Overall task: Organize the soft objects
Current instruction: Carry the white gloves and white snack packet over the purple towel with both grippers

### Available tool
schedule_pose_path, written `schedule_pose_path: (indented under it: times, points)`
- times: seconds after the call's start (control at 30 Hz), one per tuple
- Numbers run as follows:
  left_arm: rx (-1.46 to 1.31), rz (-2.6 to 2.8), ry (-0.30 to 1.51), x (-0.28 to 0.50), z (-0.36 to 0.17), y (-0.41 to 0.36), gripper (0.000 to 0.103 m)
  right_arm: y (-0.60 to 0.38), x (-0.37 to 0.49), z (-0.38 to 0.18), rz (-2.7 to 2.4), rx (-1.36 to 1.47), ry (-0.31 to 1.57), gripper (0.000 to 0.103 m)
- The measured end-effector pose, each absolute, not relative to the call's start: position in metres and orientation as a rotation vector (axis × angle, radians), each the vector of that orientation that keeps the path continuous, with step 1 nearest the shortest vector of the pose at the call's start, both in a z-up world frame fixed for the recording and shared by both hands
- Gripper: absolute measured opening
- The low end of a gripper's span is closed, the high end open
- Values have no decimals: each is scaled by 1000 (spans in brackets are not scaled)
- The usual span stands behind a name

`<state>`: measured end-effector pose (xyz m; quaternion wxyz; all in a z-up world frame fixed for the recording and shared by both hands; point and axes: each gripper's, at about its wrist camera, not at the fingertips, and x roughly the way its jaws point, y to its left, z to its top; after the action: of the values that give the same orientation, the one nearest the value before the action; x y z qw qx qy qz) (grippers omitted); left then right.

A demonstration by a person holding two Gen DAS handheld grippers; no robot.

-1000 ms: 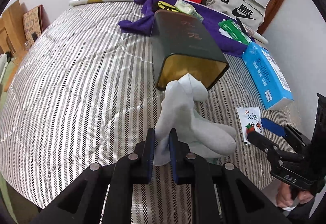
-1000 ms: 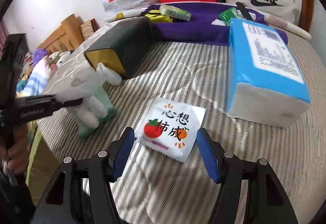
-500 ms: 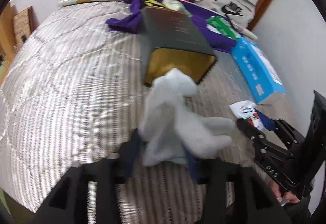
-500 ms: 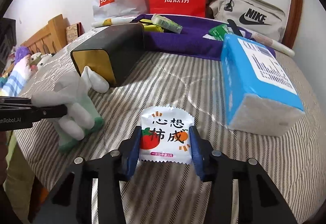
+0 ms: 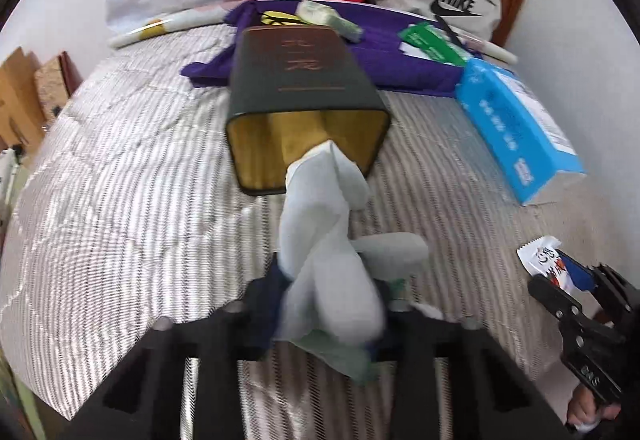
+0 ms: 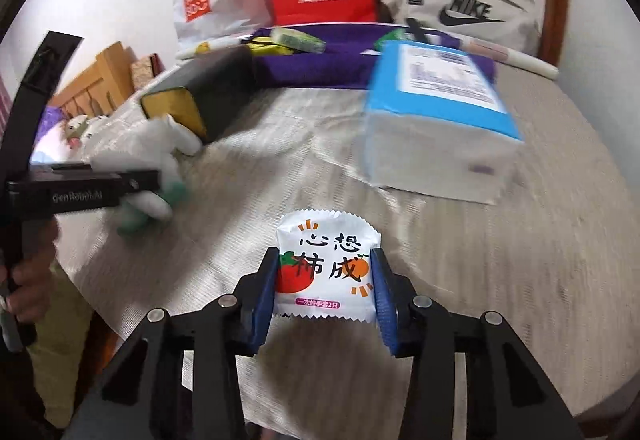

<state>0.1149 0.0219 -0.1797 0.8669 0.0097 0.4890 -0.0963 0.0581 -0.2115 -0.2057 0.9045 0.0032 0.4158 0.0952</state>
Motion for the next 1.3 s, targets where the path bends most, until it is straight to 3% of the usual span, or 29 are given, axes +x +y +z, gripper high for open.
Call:
schedule_pose_path:
  times: [0.67,1.3]
  points:
    - [-49,-256,913,96,-97,43,19,-236,57,-132,214,52,756,44]
    - [-39,-257,861,150,-41,29,19,-244,116,-83,210,54,709,44]
